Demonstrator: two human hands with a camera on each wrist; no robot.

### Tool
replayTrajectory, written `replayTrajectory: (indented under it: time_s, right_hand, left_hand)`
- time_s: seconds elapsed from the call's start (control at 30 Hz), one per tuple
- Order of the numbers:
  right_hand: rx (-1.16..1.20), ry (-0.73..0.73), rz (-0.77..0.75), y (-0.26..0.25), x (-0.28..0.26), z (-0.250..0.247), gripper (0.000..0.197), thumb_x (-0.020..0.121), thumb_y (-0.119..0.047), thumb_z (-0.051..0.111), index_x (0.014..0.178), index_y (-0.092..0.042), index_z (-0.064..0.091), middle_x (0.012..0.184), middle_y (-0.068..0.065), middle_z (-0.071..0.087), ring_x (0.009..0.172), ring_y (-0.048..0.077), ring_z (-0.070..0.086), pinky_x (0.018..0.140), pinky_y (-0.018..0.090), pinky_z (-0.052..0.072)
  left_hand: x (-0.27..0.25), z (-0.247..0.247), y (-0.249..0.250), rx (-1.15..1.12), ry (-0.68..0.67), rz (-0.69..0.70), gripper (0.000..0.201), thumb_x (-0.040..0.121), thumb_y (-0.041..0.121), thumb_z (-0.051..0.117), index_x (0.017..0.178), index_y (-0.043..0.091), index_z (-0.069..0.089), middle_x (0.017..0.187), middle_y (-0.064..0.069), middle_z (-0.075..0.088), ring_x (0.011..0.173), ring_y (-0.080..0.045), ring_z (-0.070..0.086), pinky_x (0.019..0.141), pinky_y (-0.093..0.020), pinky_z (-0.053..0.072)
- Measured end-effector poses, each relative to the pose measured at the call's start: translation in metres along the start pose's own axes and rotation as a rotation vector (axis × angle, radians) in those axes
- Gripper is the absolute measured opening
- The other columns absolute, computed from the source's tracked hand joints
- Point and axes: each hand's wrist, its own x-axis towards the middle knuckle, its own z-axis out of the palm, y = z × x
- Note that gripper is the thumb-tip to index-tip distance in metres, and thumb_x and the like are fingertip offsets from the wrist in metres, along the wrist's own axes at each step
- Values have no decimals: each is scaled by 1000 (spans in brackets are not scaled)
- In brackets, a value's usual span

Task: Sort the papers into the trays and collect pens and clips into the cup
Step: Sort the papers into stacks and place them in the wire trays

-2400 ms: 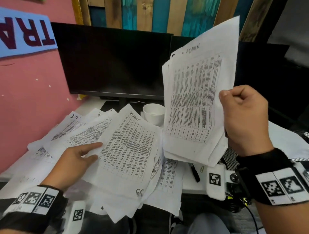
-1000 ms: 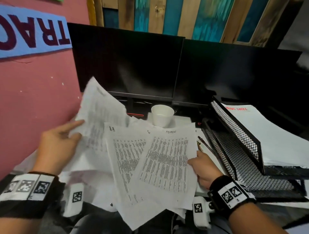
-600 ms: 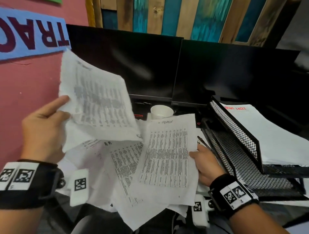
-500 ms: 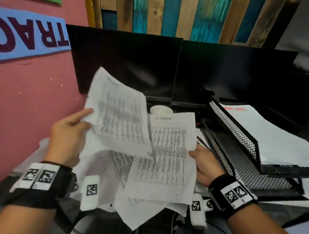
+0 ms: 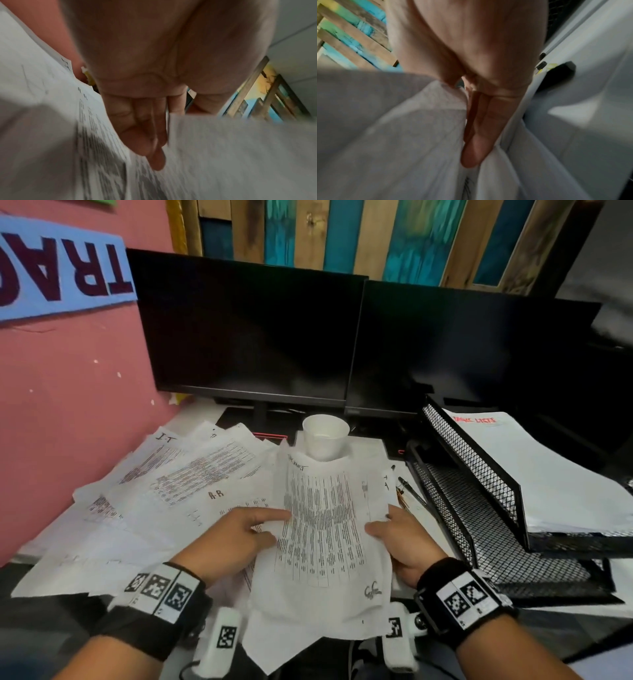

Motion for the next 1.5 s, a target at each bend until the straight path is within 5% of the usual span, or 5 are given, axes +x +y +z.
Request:
replayTrajectory:
  time_s: [0.57,0.83,0.97,1.33,1.5]
  right_hand:
    - [-201,50,12,11,10,-1,28,93,2,70,119,-10,69,105,5,81,97,29,78,94,54,61]
    - [-135,83,50,13,8,-4,16,101,-2,60,114,-10,67,107,14,80,100,37,76,94,60,59]
    - [-108,68,47,6,6,-17,32,102,9,46,112,-11,69,101,13,81,97,36,77,88,54,62]
    - [-16,58,111,-10,3,-34,42,99,16,38,117,-9,66,85,14,81,72,31,79,54,37,62]
    - [36,40,115,-15,-4,-20,41,98,15,40,122,-5,66,109,23,76,94,40,74,63,41,64]
  left_hand:
    - [-13,-45,-21,-419,436,-146,50,95,-8,59,133,24,57,124,-4,51,82,-21,67,71,-37,60]
    - [-7,-19,-29,-161,136,-97,56,91,-11,67,127,32,73,139,3,66,109,-14,71,95,-31,58]
    - [-11,-36,-23,20,387,-5,64,93,-14,55,117,42,78,106,-3,76,49,-7,57,53,-18,48]
    - [-50,-117,24,-229,718,230,56,98,-16,49,120,31,70,64,23,68,42,3,51,45,-6,41]
    - [-17,-83,-1,-53,437,145,72,92,-14,53,100,53,78,132,4,68,75,-20,59,64,-30,48]
